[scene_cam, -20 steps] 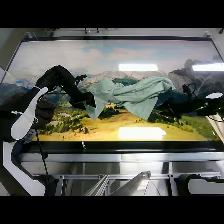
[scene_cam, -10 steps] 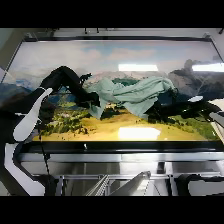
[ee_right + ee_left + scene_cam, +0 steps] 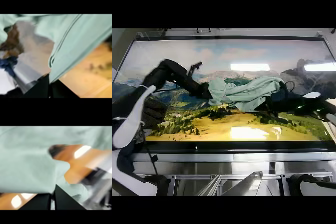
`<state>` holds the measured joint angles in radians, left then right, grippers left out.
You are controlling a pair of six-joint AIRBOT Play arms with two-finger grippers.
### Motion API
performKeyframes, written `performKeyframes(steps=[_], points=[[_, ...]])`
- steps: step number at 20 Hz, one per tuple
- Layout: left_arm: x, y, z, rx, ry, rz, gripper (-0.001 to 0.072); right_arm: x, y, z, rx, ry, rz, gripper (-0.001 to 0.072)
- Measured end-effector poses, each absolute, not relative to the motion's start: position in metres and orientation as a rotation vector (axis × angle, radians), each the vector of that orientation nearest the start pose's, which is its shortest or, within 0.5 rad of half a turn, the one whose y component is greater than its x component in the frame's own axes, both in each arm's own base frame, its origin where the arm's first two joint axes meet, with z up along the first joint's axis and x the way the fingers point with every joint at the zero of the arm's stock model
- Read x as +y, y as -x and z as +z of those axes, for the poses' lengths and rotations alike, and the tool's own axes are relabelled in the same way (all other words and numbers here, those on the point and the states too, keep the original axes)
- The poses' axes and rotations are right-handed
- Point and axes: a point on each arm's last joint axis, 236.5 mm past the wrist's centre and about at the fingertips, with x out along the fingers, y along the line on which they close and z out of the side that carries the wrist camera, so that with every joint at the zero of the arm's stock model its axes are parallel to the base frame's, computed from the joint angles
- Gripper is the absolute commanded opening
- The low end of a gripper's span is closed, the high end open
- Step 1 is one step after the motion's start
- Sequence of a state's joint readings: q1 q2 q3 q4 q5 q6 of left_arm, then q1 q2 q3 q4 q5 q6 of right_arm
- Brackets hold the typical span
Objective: Fold the shirts.
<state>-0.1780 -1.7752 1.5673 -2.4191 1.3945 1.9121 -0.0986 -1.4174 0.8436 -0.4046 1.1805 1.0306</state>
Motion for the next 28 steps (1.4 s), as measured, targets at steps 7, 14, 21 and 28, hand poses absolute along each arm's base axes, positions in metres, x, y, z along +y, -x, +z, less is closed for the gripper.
performKeyframes(steps=[7,14,21,28], points=[[-0.214,-0.312,0.384,0.413,0.275,-1.250,0.0020,0.096,-0.294,0.336,0.160,-0.447,0.770,0.0018],[-0.103,-0.253,0.490,0.075,0.126,-0.721,0.0021,0.030,-0.248,0.470,-0.286,-0.137,0.302,0.0018],[-0.085,-0.358,0.311,0.505,0.595,-0.816,0.0019,0.020,-0.379,0.348,0.057,-0.446,0.488,0.0018],[-0.110,-0.478,0.094,0.799,0.861,-0.678,0.0712,0.081,-0.538,0.137,0.452,-0.547,0.518,0.0483]])
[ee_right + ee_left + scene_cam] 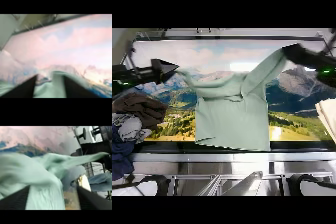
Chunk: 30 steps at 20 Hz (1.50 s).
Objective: Fold the shirts.
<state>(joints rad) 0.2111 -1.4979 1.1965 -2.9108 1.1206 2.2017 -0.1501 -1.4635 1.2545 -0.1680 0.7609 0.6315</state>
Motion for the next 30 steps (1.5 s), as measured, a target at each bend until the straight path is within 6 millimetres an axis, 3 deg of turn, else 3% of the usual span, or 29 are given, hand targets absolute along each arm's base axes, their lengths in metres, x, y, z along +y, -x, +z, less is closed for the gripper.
performKeyframes(steps=[2,4,5,7,9,10,13,14,16,20,23,26,30], points=[[-0.111,-0.494,0.076,0.829,0.879,-0.694,0.0711,0.087,-0.550,0.115,0.515,-0.600,0.564,0.0482],[-0.107,-0.508,0.078,0.825,0.884,-0.722,0.0710,0.078,-0.550,0.107,0.559,-0.651,0.598,0.0476],[-0.104,-0.513,0.082,0.821,0.884,-0.731,0.0710,0.072,-0.546,0.104,0.586,-0.678,0.612,0.0428],[-0.098,-0.519,0.084,0.843,0.858,-0.726,0.0710,0.060,-0.528,0.094,0.675,-0.737,0.645,0.0427],[-0.096,-0.521,0.075,0.910,0.803,-0.702,0.0710,0.053,-0.504,0.076,0.777,-0.810,0.669,0.0420],[-0.100,-0.521,0.072,0.942,0.779,-0.705,0.0710,0.052,-0.487,0.065,0.831,-0.853,0.677,0.0366],[-0.128,-0.520,0.061,1.039,0.713,-0.763,0.0710,0.058,-0.435,0.032,0.966,-0.976,0.658,0.0368],[-0.140,-0.521,0.058,1.061,0.688,-0.789,0.0710,0.062,-0.416,0.021,1.003,-1.006,0.637,0.0394],[-0.168,-0.523,0.047,1.107,0.637,-0.834,0.0711,0.070,-0.381,-0.003,1.071,-1.063,0.561,0.0528],[-0.198,-0.524,0.001,1.233,0.457,-0.812,0.0712,0.081,-0.312,-0.057,1.220,-1.139,0.369,0.0529],[-0.198,-0.519,-0.040,1.320,0.309,-0.738,0.0713,0.088,-0.275,-0.083,1.305,-1.165,0.284,0.0532],[-0.181,-0.513,-0.075,1.388,0.152,-0.645,0.0712,0.090,-0.252,-0.100,1.375,-1.168,0.227,0.0532],[-0.158,-0.511,-0.096,1.431,0.004,-0.562,0.0710,0.098,-0.236,-0.107,1.438,-1.150,0.218,0.0531]])
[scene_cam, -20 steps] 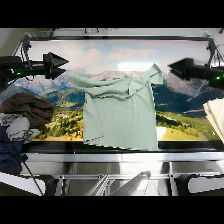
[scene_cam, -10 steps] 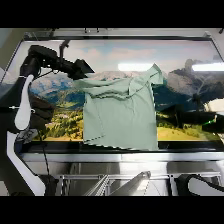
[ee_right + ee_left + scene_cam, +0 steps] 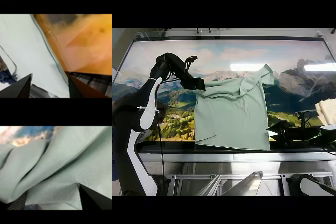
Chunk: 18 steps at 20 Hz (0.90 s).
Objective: Fold the shirts.
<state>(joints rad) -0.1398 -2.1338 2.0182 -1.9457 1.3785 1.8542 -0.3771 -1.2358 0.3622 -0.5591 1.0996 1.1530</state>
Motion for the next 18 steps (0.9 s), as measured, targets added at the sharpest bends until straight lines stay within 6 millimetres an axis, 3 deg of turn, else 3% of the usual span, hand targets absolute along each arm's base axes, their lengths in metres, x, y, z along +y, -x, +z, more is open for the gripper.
performKeyframes(steps=[1,2,3,4,5,6,7,8,11,13,15,18], points=[[-0.154,-0.511,-0.098,1.434,-0.015,-0.550,0.0708,0.103,-0.233,-0.109,1.455,-1.134,0.223,0.0530],[-0.152,-0.511,-0.100,1.437,-0.029,-0.542,0.0657,0.109,-0.229,-0.111,1.478,-1.120,0.235,0.0520],[-0.150,-0.511,-0.101,1.440,-0.039,-0.535,0.0518,0.115,-0.226,-0.113,1.497,-1.105,0.248,0.0497],[-0.147,-0.513,-0.103,1.438,-0.055,-0.521,0.0287,0.123,-0.222,-0.116,1.521,-1.087,0.260,0.0414],[-0.144,-0.513,-0.105,1.441,-0.068,-0.512,0.0007,0.130,-0.219,-0.119,1.541,-1.074,0.273,0.0350],[-0.144,-0.512,-0.106,1.446,-0.069,-0.514,0.0025,0.138,-0.218,-0.121,1.549,-1.058,0.292,0.0334],[-0.146,-0.511,-0.105,1.446,-0.072,-0.517,0.0025,0.145,-0.219,-0.122,1.546,-1.053,0.312,0.0141],[-0.146,-0.509,-0.105,1.452,-0.071,-0.520,0.0024,0.150,-0.219,-0.124,1.540,-1.033,0.325,0.0065],[-0.158,-0.505,-0.098,1.458,0.016,-0.570,0.0024,0.163,-0.232,-0.121,1.484,-1.029,0.369,0.0019],[-0.171,-0.505,-0.079,1.440,0.152,-0.641,0.0023,0.162,-0.252,-0.115,1.416,-1.025,0.381,0.0019],[-0.168,-0.501,-0.058,1.435,0.275,-0.693,0.0024,0.151,-0.292,-0.095,1.302,-1.047,0.391,0.0019],[-0.146,-0.478,-0.041,1.493,0.429,-0.727,0.0024,0.108,-0.363,-0.067,1.133,-1.037,0.360,0.0018]])
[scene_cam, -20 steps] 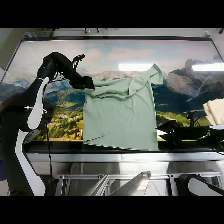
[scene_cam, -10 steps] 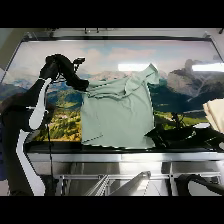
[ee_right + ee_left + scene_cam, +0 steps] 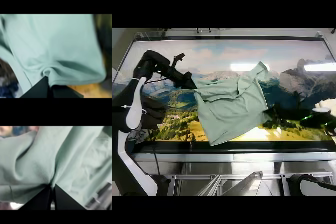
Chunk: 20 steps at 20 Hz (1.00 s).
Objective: Fold the shirts.
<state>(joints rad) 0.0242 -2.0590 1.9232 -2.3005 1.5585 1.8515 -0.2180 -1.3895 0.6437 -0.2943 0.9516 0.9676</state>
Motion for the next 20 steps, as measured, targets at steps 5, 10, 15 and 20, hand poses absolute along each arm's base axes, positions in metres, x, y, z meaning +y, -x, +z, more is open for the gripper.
performKeyframes(steps=[5,10,15,20], points=[[-0.126,-0.407,-0.029,1.627,0.711,-0.755,0.0024,0.042,-0.467,-0.038,0.976,-1.011,0.314,0.0019],[-0.148,-0.315,-0.026,1.768,0.907,-0.773,0.0077,0.020,-0.530,-0.040,0.948,-1.029,0.342,0.0019],[-0.164,-0.265,-0.011,1.757,0.913,-0.782,0.0716,0.016,-0.538,-0.042,0.962,-1.037,0.388,0.0384],[-0.161,-0.299,0.026,1.525,0.805,-0.760,0.0710,0.002,-0.523,-0.019,0.965,-1.047,0.460,0.0384]])
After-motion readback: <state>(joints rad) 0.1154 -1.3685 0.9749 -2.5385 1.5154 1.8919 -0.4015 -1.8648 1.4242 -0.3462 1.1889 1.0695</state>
